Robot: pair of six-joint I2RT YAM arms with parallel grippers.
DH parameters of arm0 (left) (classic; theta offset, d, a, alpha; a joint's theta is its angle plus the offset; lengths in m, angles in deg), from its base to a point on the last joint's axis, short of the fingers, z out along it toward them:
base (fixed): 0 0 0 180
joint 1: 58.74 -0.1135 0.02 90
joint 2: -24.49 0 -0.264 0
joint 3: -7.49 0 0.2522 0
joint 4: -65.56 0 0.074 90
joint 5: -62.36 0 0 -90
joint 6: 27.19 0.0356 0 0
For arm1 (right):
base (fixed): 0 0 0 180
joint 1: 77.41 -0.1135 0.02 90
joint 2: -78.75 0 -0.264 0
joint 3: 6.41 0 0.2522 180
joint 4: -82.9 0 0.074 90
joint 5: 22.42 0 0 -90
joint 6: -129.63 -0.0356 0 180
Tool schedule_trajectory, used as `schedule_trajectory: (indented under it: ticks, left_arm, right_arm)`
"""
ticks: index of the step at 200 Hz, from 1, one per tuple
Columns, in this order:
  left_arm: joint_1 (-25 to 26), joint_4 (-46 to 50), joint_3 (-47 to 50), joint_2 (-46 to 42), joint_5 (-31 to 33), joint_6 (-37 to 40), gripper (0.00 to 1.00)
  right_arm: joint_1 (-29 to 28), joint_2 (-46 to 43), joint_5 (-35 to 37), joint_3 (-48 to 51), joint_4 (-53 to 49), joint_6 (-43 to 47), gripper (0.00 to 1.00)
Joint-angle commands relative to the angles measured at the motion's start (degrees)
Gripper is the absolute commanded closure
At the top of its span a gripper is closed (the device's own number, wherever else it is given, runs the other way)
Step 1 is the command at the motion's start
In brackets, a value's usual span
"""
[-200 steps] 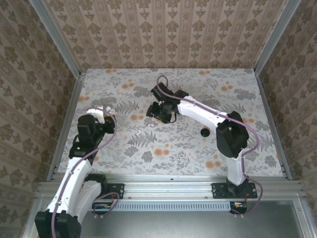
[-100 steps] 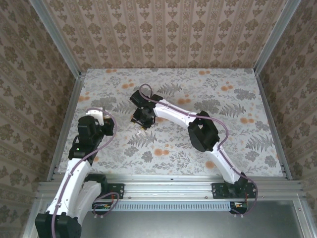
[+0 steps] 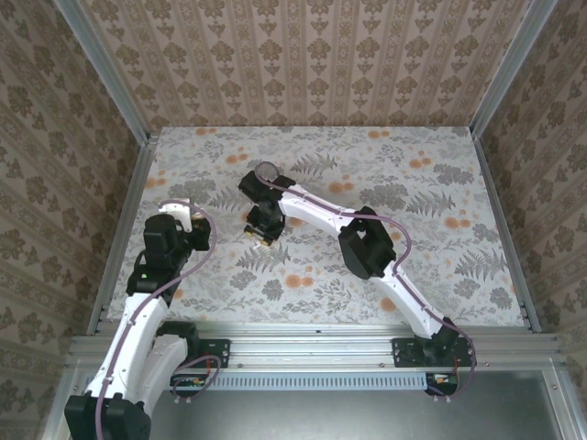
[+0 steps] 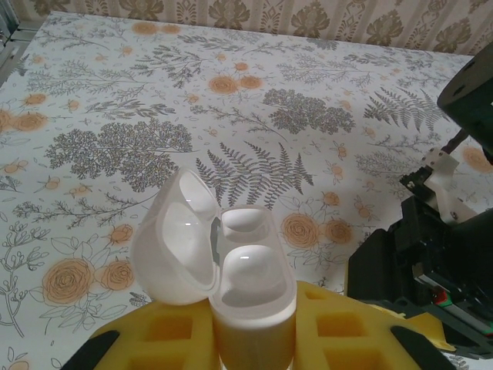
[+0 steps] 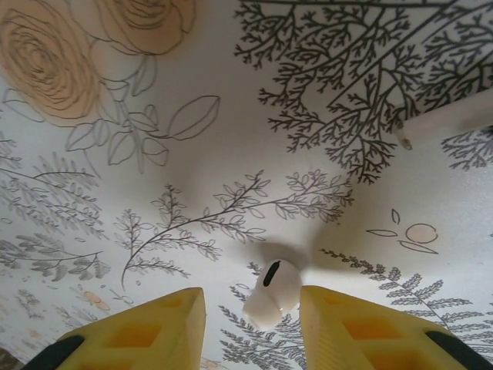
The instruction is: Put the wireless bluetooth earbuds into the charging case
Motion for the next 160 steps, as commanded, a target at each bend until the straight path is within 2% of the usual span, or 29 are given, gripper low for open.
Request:
schedule_trajectory:
  ticks: [1, 104, 160]
  left_arm:
    - [0.0, 1.0, -2.0, -0.8, 0.8, 1.3, 0.78]
    - [0.1, 0.7, -2.0, -0.4, 0.4, 1.4, 0.78]
    - [0.1, 0.6, -2.0, 0.3, -0.4, 1.4, 0.78]
  right_arm:
    - [-0.3, 1.9, -1.8, -1.8, -3.5, 0.2, 0.63]
    - [-0.4, 3.7, -1.1, -3.2, -6.0, 2.6, 0.77]
    - [-0.3, 0.1, 2.8, -2.2, -5.6, 6.1, 0.78]
